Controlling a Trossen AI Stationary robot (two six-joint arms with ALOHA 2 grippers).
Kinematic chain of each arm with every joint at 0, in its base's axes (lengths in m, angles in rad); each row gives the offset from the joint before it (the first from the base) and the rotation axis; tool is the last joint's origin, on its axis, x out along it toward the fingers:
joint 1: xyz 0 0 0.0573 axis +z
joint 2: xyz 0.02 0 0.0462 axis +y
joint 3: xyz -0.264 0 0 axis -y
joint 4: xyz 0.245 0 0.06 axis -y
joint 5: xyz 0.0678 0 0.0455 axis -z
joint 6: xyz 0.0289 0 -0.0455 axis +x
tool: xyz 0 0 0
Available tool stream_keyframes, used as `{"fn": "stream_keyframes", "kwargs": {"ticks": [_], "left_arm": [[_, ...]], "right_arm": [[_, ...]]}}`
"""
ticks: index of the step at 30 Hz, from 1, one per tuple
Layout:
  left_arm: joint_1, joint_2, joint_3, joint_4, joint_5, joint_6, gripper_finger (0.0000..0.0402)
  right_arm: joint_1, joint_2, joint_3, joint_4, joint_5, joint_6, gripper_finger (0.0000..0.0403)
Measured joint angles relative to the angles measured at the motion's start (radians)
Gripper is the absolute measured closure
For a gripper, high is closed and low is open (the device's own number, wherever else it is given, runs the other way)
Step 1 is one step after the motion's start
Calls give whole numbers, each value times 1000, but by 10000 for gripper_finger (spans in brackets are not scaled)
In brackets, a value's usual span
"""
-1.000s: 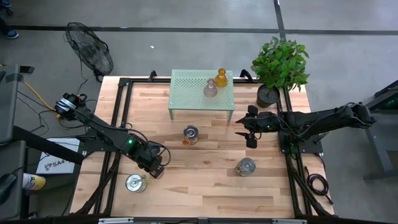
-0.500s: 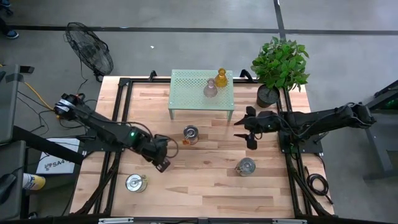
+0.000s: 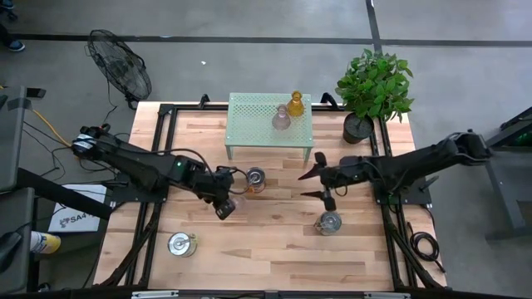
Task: Pick & Place candle stick holders
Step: Put the purple glass candle holder on the shelf
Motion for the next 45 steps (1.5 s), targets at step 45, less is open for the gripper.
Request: {"fn": "stream_keyframes", "kwargs": {"ticks": [45], "left_arm": [[0, 0, 23, 13, -134, 59, 380]], "right_arm": [[-5, 727, 693, -19, -56, -159, 150]]}}
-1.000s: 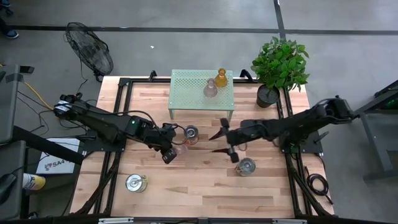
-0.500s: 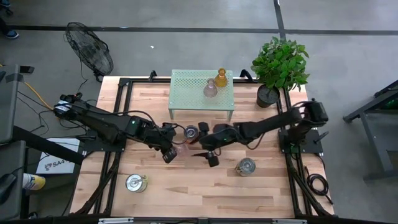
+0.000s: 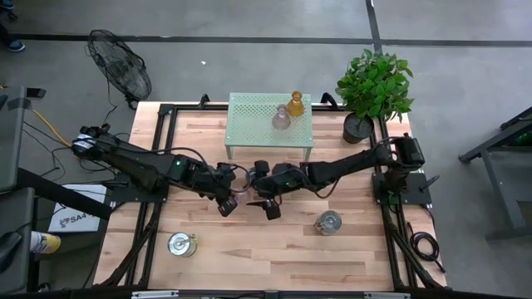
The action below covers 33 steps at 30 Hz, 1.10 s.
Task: Pick & Place candle stick holders
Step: Put the purple glass candle holder on the shelf
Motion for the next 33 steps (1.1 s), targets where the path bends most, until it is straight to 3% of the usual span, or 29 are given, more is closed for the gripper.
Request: {"fn": "stream_keyframes", "kwargs": {"ticks": [12, 33], "left_arm": [[0, 0, 0, 27, -32, 20, 380], [0, 0, 0, 125, -82, 95, 380]], "right_arm": [[-22, 34, 0, 37, -72, -13, 150], [-24, 55, 0, 103, -74, -73, 152]]}}
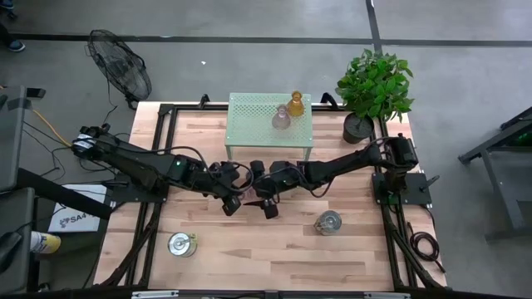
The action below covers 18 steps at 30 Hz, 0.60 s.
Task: Pick & Place candle stick holders
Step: Put the purple glass candle holder on the shelf
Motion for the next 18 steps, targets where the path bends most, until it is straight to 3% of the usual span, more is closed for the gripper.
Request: {"fn": "stream_keyframes", "kwargs": {"ticks": [6, 18], "left_arm": [[0, 0, 0, 16, -2, 6, 380], [1, 0, 0, 21, -10, 6, 381]], "right_arm": [[-5, 1, 0, -6, -25, -16, 173], [-6, 1, 0, 3, -17, -9, 265]]}}
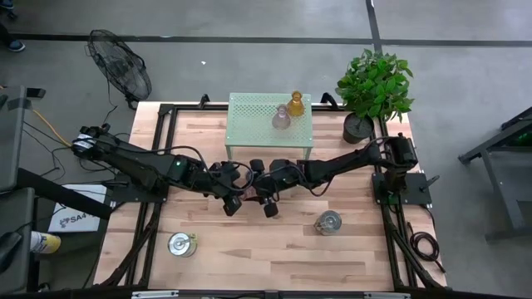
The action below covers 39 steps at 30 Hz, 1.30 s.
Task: Pick & Place candle stick holders
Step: Put the purple glass candle holder on the shelf
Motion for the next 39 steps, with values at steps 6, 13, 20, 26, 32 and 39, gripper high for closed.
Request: {"fn": "stream_keyframes", "kwargs": {"ticks": [6, 13, 20, 26, 32, 39], "left_arm": [[-1, 0, 0, 0, 0, -2, 381], [0, 0, 0, 0, 2, -2, 372], [0, 0, 0, 2, 19, -2, 327], [0, 0, 2, -2, 21, -4, 318], [-1, 0, 92, -105, 25, 7, 317], [-2, -30, 145, -236, -139, 98, 316]], "right_arm": [[0, 0, 5, -7, -4, 0, 264], [1, 0, 6, -17, -5, 10, 274], [2, 0, 6, -43, -8, 18, 280], [2, 0, 5, -58, -3, 38, 280], [-20, -40, 5, -158, 48, 40, 280], [-86, -170, -13, -294, 40, 35, 281]]}}
